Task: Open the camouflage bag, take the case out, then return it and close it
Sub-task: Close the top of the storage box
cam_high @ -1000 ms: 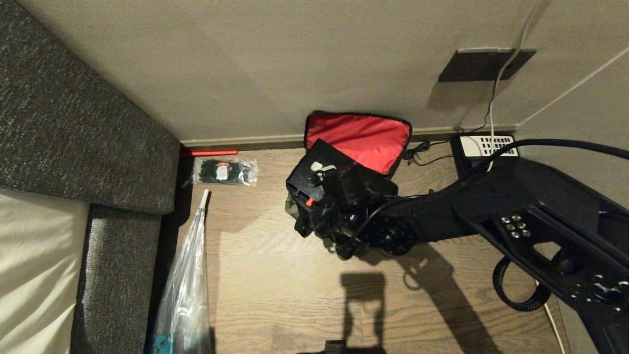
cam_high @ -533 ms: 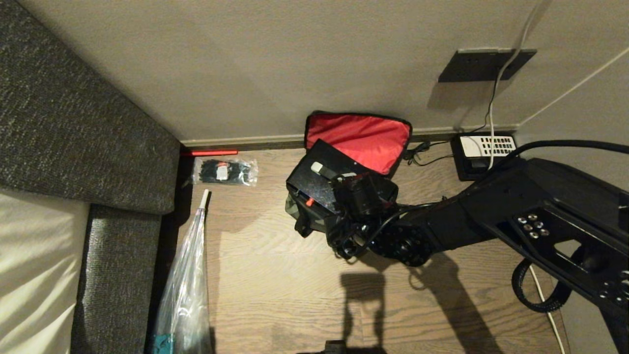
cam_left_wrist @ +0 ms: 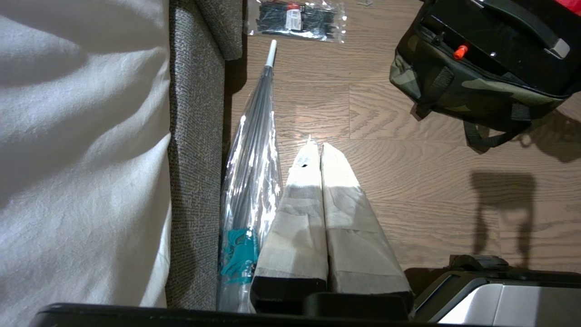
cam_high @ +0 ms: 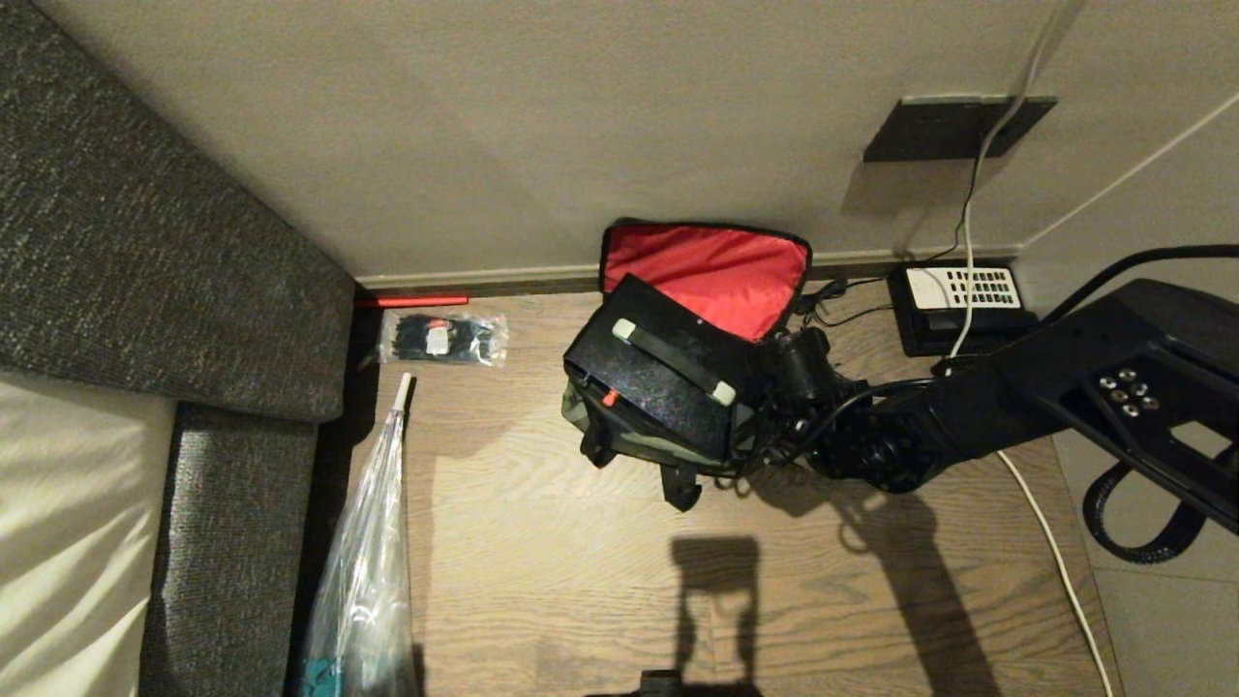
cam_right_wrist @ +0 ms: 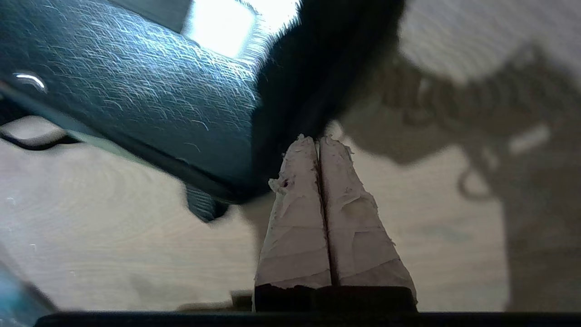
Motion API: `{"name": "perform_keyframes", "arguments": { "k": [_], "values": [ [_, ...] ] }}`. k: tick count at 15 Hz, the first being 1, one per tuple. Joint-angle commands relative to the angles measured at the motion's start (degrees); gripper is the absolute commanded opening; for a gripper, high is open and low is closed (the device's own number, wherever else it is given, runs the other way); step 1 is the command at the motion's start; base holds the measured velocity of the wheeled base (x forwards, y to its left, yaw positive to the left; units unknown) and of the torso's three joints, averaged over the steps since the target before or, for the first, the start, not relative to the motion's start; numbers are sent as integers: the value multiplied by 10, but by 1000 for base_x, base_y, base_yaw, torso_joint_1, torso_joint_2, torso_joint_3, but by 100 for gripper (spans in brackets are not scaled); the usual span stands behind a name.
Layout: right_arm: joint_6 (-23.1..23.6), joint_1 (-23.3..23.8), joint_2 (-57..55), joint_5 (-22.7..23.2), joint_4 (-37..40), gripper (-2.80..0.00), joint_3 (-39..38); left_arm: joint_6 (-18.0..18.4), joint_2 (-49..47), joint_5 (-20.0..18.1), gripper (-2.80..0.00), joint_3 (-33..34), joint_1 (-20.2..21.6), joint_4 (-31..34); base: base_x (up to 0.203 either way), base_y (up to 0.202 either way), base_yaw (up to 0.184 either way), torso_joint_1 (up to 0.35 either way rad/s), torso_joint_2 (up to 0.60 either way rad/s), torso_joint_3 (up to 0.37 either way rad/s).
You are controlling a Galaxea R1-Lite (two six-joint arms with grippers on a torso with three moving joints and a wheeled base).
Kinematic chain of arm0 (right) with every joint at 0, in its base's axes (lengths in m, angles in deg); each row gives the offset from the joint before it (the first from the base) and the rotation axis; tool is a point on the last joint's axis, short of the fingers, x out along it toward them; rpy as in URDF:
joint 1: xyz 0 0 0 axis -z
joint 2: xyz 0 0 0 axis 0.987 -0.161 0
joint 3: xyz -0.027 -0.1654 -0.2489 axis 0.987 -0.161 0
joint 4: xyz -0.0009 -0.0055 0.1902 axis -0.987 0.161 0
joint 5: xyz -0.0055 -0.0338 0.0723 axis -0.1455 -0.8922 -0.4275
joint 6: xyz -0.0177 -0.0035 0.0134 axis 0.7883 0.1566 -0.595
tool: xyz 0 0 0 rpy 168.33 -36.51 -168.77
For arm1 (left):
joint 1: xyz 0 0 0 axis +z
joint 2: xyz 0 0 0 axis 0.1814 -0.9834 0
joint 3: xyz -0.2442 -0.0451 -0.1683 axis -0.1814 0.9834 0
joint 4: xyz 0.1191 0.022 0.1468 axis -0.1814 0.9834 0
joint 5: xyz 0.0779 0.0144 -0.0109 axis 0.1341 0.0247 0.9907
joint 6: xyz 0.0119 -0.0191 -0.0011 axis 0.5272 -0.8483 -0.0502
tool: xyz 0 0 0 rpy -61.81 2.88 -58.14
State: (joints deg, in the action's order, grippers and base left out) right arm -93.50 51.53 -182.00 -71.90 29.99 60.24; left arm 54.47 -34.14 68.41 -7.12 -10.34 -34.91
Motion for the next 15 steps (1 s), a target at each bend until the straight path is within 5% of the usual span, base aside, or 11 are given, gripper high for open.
{"name": "perform_keyframes", "arguments": {
  "k": [1, 7, 8, 15],
  "values": [
    [-24, 14, 9, 5, 8, -280, -12, 0, 1, 0, -280, 0, 1, 0, 0, 0, 0, 0, 0, 0],
    [-27, 56, 5, 31, 32, -280, 43, 0, 2, 0, -280, 0, 1, 0, 0, 0, 0, 0, 0, 0],
    [-30, 64, 4, 35, 28, 0, 50, 0, 1, 0, -280, 0, 1, 0, 0, 0, 0, 0, 0, 0],
    [-73, 96, -23, 74, 31, 0, 67, 0, 1, 0, -280, 0, 1, 0, 0, 0, 0, 0, 0, 0]
  ]
}}
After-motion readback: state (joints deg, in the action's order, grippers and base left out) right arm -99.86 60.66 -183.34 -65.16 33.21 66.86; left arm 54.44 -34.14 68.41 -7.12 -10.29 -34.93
